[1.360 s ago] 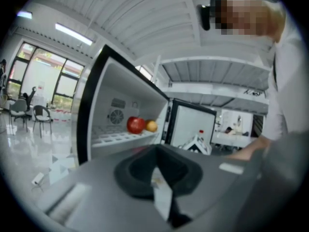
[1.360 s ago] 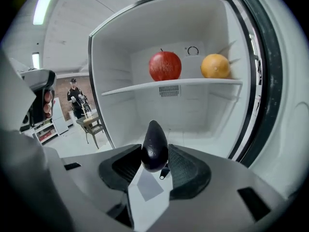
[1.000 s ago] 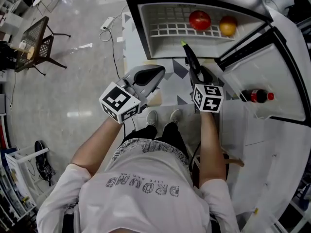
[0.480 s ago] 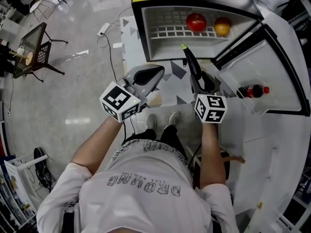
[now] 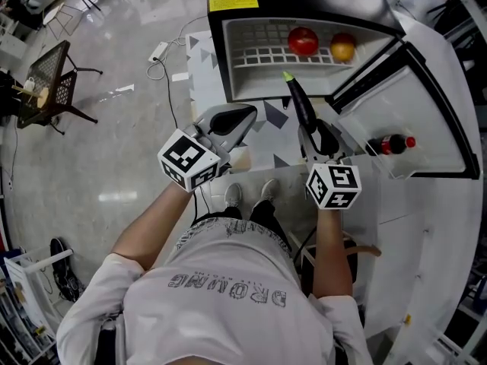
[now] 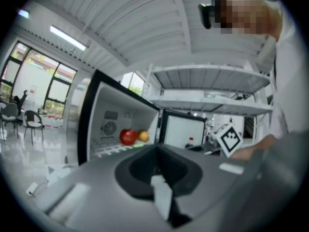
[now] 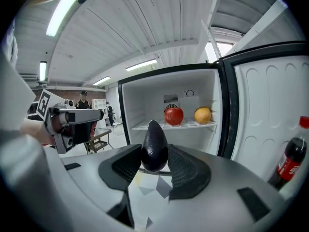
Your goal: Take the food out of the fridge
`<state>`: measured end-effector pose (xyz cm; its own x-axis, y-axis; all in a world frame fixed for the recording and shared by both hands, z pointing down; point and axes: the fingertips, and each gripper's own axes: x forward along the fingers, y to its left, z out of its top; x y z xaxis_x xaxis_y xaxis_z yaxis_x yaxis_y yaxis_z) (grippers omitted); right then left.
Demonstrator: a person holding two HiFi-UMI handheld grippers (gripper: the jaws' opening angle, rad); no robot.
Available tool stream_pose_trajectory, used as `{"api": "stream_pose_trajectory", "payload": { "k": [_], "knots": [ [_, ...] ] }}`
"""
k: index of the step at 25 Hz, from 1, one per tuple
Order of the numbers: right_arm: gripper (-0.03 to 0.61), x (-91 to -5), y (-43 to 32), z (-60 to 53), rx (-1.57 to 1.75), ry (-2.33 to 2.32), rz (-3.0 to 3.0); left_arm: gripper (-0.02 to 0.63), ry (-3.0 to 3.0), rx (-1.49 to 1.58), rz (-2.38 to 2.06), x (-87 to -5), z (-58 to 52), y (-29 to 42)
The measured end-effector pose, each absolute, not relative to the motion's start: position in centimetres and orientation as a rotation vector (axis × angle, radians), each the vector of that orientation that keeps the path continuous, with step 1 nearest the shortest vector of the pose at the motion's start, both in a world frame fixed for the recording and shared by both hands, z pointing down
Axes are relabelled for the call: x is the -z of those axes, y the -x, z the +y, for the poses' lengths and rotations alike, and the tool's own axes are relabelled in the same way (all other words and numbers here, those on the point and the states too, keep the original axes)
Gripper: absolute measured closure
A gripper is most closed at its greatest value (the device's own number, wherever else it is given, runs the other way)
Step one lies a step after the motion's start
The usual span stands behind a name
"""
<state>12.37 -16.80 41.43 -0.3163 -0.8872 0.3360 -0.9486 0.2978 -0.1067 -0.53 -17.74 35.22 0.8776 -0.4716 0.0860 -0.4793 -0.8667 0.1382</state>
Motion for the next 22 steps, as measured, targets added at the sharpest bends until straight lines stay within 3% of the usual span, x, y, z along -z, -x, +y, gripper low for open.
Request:
{"api": "stream_pose_trajectory", "payload": {
  "k": [22],
  "knots": [
    [0.414,-36.1,-11.2,-16.3,-0.359,-1.698,-2.461,0.607,-2.889,-0.057,-0.740,-34.9,-19.2,0.7]
  ]
}}
